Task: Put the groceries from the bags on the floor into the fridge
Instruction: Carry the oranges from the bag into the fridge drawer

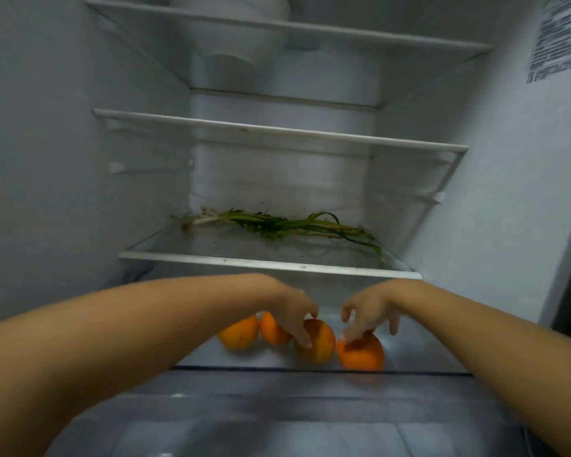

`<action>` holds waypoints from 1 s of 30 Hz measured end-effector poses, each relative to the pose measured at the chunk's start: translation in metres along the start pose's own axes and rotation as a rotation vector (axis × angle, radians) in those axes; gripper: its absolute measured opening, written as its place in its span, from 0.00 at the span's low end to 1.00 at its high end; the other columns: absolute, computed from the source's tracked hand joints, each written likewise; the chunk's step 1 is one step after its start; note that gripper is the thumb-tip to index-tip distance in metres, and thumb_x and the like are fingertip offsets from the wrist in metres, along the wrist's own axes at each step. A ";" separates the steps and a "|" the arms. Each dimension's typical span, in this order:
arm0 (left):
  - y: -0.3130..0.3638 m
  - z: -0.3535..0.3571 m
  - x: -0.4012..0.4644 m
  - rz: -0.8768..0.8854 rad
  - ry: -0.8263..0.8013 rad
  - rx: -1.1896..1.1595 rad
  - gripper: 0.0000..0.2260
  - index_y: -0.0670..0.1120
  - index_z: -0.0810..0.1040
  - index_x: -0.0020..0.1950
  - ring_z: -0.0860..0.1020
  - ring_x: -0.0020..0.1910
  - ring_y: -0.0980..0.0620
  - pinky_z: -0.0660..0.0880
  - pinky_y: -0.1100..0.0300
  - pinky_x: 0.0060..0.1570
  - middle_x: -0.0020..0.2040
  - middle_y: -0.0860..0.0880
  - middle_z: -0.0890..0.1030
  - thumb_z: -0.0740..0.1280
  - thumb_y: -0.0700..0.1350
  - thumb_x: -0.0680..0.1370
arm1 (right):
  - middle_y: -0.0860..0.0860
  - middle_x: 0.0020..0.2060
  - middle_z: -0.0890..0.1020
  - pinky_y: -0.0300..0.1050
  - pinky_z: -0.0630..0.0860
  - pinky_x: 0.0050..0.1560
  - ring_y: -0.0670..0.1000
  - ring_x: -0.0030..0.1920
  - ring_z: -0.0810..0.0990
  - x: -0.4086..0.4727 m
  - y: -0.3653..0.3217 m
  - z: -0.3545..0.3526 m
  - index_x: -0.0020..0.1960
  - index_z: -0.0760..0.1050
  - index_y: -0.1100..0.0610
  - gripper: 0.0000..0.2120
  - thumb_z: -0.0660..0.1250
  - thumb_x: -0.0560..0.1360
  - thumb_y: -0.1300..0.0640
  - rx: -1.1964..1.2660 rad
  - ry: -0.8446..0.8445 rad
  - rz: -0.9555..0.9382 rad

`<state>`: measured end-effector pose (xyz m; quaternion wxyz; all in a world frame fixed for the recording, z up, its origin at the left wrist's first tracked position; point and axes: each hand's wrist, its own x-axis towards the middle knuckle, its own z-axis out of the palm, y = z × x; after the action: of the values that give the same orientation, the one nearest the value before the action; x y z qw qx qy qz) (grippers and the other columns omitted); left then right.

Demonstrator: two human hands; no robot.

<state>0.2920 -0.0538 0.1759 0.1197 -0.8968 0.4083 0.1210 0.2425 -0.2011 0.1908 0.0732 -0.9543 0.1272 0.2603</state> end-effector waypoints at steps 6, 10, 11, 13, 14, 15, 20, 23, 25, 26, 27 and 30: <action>-0.004 -0.027 -0.071 -0.074 0.111 -0.099 0.16 0.41 0.76 0.63 0.75 0.54 0.45 0.71 0.54 0.54 0.60 0.42 0.78 0.62 0.49 0.79 | 0.55 0.48 0.78 0.52 0.80 0.49 0.53 0.49 0.77 -0.060 -0.012 -0.008 0.64 0.72 0.61 0.20 0.63 0.78 0.49 -0.031 0.282 -0.104; -0.007 -0.012 -0.118 -0.140 0.520 -0.143 0.11 0.46 0.79 0.58 0.77 0.55 0.46 0.73 0.55 0.54 0.58 0.46 0.79 0.63 0.46 0.78 | 0.54 0.43 0.82 0.43 0.78 0.37 0.53 0.39 0.81 -0.093 -0.030 0.013 0.52 0.78 0.60 0.10 0.61 0.78 0.56 0.062 0.633 -0.312; -0.006 -0.006 -0.131 -0.160 0.615 -0.152 0.11 0.46 0.79 0.57 0.77 0.55 0.46 0.74 0.55 0.54 0.57 0.46 0.80 0.62 0.46 0.78 | 0.54 0.45 0.83 0.44 0.77 0.41 0.54 0.43 0.82 -0.100 -0.035 0.021 0.52 0.79 0.59 0.11 0.60 0.78 0.57 0.036 0.721 -0.346; -0.003 0.005 -0.157 -0.200 0.767 -0.204 0.11 0.47 0.79 0.56 0.78 0.55 0.44 0.76 0.53 0.54 0.56 0.45 0.81 0.61 0.45 0.77 | 0.54 0.51 0.82 0.46 0.75 0.50 0.56 0.51 0.79 -0.116 -0.044 0.035 0.54 0.79 0.57 0.11 0.60 0.77 0.56 -0.017 0.867 -0.393; 0.001 0.011 -0.171 -0.228 0.823 -0.232 0.11 0.47 0.79 0.56 0.78 0.54 0.43 0.76 0.51 0.54 0.55 0.45 0.81 0.61 0.44 0.77 | 0.54 0.51 0.82 0.48 0.76 0.52 0.56 0.52 0.79 -0.124 -0.048 0.041 0.53 0.79 0.56 0.11 0.60 0.77 0.56 -0.008 0.909 -0.422; 0.004 0.014 -0.185 -0.262 0.863 -0.250 0.10 0.47 0.79 0.55 0.77 0.53 0.42 0.77 0.50 0.53 0.55 0.45 0.81 0.60 0.44 0.77 | 0.54 0.51 0.82 0.49 0.76 0.52 0.56 0.51 0.78 -0.133 -0.051 0.044 0.53 0.78 0.55 0.10 0.60 0.77 0.56 0.014 0.939 -0.452; 0.027 0.022 -0.261 -0.418 0.957 -0.248 0.11 0.47 0.78 0.54 0.77 0.51 0.42 0.77 0.50 0.50 0.52 0.46 0.80 0.59 0.43 0.76 | 0.55 0.51 0.82 0.52 0.77 0.52 0.57 0.50 0.78 -0.187 -0.068 0.054 0.52 0.77 0.54 0.10 0.58 0.77 0.56 0.019 1.001 -0.572; 0.049 0.050 -0.302 -0.520 0.987 -0.310 0.10 0.48 0.78 0.55 0.79 0.50 0.43 0.77 0.50 0.51 0.52 0.46 0.81 0.61 0.45 0.76 | 0.54 0.54 0.81 0.48 0.75 0.50 0.56 0.53 0.78 -0.215 -0.084 0.083 0.57 0.77 0.54 0.11 0.59 0.78 0.55 0.009 0.987 -0.671; 0.068 0.083 -0.328 -0.594 0.972 -0.358 0.11 0.47 0.78 0.56 0.79 0.51 0.44 0.76 0.51 0.53 0.53 0.45 0.81 0.61 0.45 0.76 | 0.53 0.55 0.80 0.48 0.75 0.48 0.55 0.51 0.78 -0.230 -0.094 0.118 0.59 0.75 0.52 0.12 0.59 0.78 0.54 0.014 0.931 -0.756; 0.077 0.103 -0.341 -0.638 0.955 -0.374 0.12 0.46 0.78 0.57 0.78 0.53 0.44 0.76 0.51 0.54 0.54 0.45 0.81 0.61 0.45 0.76 | 0.53 0.55 0.80 0.48 0.75 0.48 0.55 0.51 0.78 -0.235 -0.099 0.139 0.60 0.74 0.51 0.12 0.59 0.78 0.53 0.008 0.890 -0.796; 0.088 0.125 -0.353 -0.688 0.935 -0.393 0.12 0.46 0.77 0.57 0.77 0.55 0.44 0.75 0.52 0.54 0.55 0.44 0.80 0.61 0.45 0.76 | 0.52 0.55 0.80 0.48 0.75 0.49 0.55 0.52 0.78 -0.239 -0.106 0.161 0.60 0.74 0.51 0.13 0.58 0.78 0.52 -0.009 0.843 -0.827; 0.131 0.197 -0.393 -0.842 0.912 -0.555 0.11 0.45 0.79 0.56 0.78 0.52 0.44 0.74 0.55 0.51 0.52 0.44 0.81 0.62 0.44 0.76 | 0.53 0.55 0.80 0.49 0.76 0.49 0.56 0.53 0.78 -0.247 -0.126 0.235 0.62 0.72 0.51 0.13 0.57 0.79 0.52 -0.066 0.683 -0.907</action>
<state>-0.0815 0.2011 0.0991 -0.2620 -0.9382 -0.0120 -0.2260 -0.0398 0.0183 0.1269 0.1027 -0.9453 -0.2869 -0.1165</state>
